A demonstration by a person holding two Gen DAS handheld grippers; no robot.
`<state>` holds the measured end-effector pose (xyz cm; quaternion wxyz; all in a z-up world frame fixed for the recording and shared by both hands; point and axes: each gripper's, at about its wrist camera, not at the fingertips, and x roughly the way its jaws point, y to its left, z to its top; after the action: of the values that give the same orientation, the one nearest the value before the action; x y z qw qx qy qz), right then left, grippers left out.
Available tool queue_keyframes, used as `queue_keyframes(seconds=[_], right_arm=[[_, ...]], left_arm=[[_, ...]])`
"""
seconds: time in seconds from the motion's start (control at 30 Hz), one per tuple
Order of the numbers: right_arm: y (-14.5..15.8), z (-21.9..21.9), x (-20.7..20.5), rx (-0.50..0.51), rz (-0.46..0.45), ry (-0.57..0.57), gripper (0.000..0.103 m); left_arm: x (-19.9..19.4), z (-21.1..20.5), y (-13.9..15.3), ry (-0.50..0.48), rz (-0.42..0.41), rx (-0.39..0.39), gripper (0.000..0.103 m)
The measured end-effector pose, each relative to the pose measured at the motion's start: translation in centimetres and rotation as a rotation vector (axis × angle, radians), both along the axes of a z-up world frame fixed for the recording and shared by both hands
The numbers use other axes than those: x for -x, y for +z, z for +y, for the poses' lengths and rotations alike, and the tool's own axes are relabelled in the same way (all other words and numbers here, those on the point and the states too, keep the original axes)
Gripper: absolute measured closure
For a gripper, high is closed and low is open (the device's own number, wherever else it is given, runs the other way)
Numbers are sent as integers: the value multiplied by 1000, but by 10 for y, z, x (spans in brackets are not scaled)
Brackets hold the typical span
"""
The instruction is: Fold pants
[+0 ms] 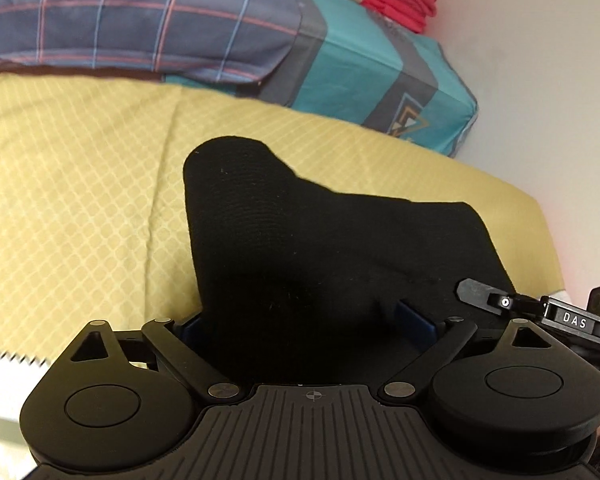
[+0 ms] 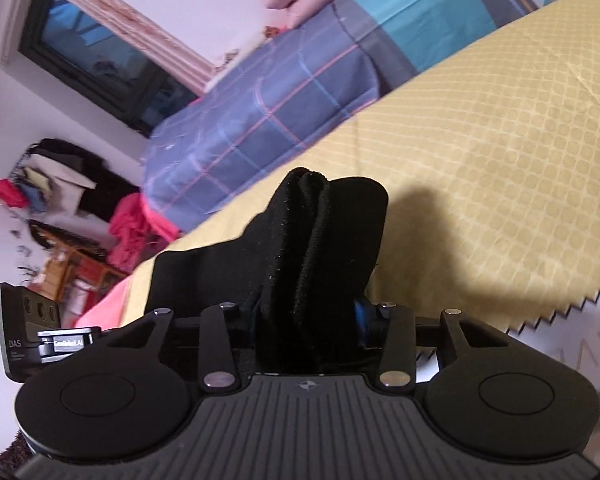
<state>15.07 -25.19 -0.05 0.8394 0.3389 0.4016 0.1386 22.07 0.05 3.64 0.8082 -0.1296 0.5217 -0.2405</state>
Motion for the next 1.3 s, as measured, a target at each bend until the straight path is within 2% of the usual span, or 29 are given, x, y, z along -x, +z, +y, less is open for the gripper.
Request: queue_keyframes(seconds=[0.17,0.27,0.37,0.43,0.5,0.57,0.6,0.63,0.67,0.7,0.73,0.8,0.83,0.93,1.03,1.17,1.3], right_arm=[[39,0,44,-12,-35,-3,56],[60,1,80,-2,-40,-30,56],[68,1,118,-16,-10,-61,56],[63,2,140,-18,16,-78,55],[47,2,155,-11,66,-105,54],[15,0,162,1,140,-135,48],[-1,0,164,50,195,-165,46],[-17,-1,166,99,277,-208,35],[-24,-4,174,43,247,-228,34],[-24,-5,180,12,223,-248,34],[-22,-5,184,29,223,-271,33],[-15,-4,192,81,202,-276,31],[-14,-5,196,92,200,-282,29],[-12,-11,208,70,218,-323,28],[-7,-14,217,89,227,-358,25],[0,-11,229,159,241,-414,24],[11,1,232,284,275,-424,23]], left_arm=[[49,-5,39,-45,-66,-27,0],[80,-6,56,-81,-74,-21,0],[110,-3,61,-112,-65,-5,0],[130,0,59,-139,-64,2,0],[143,0,46,-158,-51,-3,0],[145,-3,16,-171,7,-16,0],[143,-7,-3,-178,36,-45,0],[140,-12,-24,-174,82,-99,0],[139,-17,-44,-162,131,-179,0],[140,-16,-54,-159,137,-193,0],[141,-10,-57,-143,133,-156,0],[142,-4,-53,-129,139,-139,0],[144,-3,-49,-133,117,-149,0],[151,-6,-39,-161,51,-221,0],[153,-1,-38,-152,54,-227,0],[158,12,-29,-106,59,-252,0],[170,20,-6,-62,14,-315,0]])
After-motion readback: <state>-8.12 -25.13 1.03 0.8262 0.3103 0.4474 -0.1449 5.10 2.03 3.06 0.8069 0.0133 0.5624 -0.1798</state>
